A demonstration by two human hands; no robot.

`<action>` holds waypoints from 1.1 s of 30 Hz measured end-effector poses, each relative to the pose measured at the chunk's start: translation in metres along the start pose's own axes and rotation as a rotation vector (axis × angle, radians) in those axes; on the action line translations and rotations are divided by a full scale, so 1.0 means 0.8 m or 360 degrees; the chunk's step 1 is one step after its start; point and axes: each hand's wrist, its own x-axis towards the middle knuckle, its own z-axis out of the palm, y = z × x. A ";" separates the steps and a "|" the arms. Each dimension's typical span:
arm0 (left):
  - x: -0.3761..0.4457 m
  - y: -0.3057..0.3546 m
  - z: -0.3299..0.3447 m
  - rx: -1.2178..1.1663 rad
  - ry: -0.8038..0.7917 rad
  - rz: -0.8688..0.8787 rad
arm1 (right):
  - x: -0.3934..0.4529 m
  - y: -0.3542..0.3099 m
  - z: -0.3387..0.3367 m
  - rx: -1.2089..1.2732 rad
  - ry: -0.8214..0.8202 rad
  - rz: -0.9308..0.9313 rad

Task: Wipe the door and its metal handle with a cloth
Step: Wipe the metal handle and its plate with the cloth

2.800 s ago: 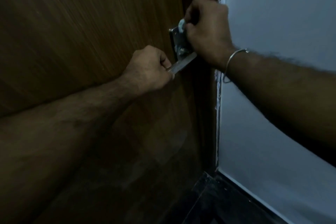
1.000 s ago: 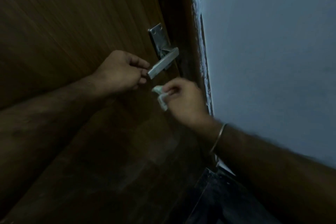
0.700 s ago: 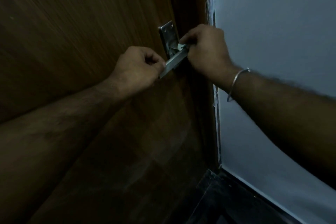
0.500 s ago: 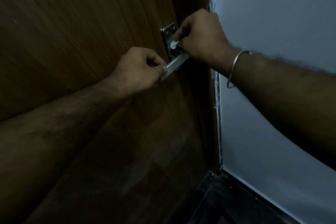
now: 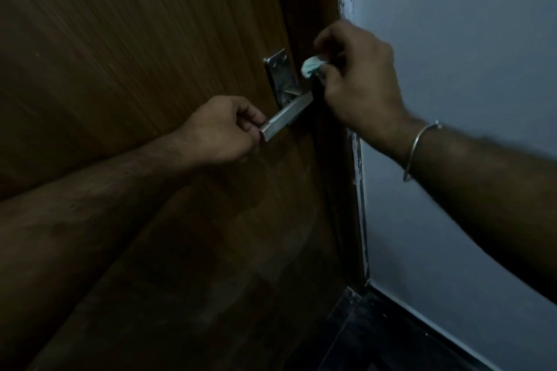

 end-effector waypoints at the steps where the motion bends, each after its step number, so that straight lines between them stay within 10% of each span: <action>1: 0.001 -0.001 0.000 -0.0040 0.0023 -0.0016 | -0.006 0.001 0.005 -0.0022 0.0059 -0.0030; 11: -0.002 0.005 0.012 -0.0234 0.0224 0.0000 | 0.008 -0.012 0.060 -0.0256 -0.0306 -0.0109; 17: 0.001 0.009 0.016 -0.0071 0.0293 0.0115 | 0.031 -0.029 0.055 -0.0010 0.0104 -0.0145; 23: 0.006 0.017 0.011 0.0067 0.0301 0.0088 | 0.020 -0.019 0.051 -0.0455 -0.0648 -0.0702; 28: 0.003 0.015 0.018 0.0247 0.0386 0.0161 | 0.036 -0.033 0.049 0.0135 0.0133 -0.0179; 33: -0.009 0.009 0.008 0.0852 0.0452 0.0689 | 0.029 -0.006 0.049 -0.0006 -0.0200 -0.0193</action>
